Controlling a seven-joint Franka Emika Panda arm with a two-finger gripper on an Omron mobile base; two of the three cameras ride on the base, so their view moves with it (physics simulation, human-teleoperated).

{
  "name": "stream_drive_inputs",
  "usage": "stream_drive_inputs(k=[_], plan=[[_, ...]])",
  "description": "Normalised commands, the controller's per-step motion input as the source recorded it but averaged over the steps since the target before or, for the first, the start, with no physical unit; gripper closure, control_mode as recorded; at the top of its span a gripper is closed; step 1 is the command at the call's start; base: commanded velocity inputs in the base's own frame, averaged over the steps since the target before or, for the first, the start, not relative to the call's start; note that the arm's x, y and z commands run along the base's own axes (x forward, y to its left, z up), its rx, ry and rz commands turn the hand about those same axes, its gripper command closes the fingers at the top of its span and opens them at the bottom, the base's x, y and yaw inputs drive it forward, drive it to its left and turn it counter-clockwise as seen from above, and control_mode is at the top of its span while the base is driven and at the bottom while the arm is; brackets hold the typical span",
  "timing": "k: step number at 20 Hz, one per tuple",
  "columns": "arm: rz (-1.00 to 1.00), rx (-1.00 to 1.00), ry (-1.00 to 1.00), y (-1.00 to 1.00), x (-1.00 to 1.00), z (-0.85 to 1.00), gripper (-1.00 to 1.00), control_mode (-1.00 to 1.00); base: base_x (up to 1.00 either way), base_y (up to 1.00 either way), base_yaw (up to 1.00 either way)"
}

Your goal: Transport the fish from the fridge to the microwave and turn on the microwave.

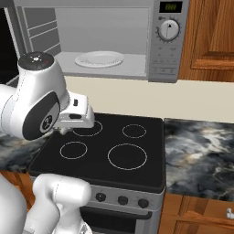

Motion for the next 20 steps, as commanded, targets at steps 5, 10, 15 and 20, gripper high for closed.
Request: stream_drive_inputs(k=[5, 10, 15, 20], plan=[[0.0, 0.0, 0.0, 0.0, 0.0, 0.0, 1.0, -1.0, 0.0, 0.0, 0.0], [0.0, 0.0, 0.0, 0.0, 0.0, 0.0, 1.0, -1.0, 0.0, 0.0, 0.0], [0.0, 0.0, 0.0, 0.0, -0.01, 0.0, 1.0, -1.0, 0.0, 0.0, 0.0], [0.0, -0.03, -0.04, 0.06, -0.03, 0.0, 1.0, -1.0, 0.0, 0.0, 0.0]])
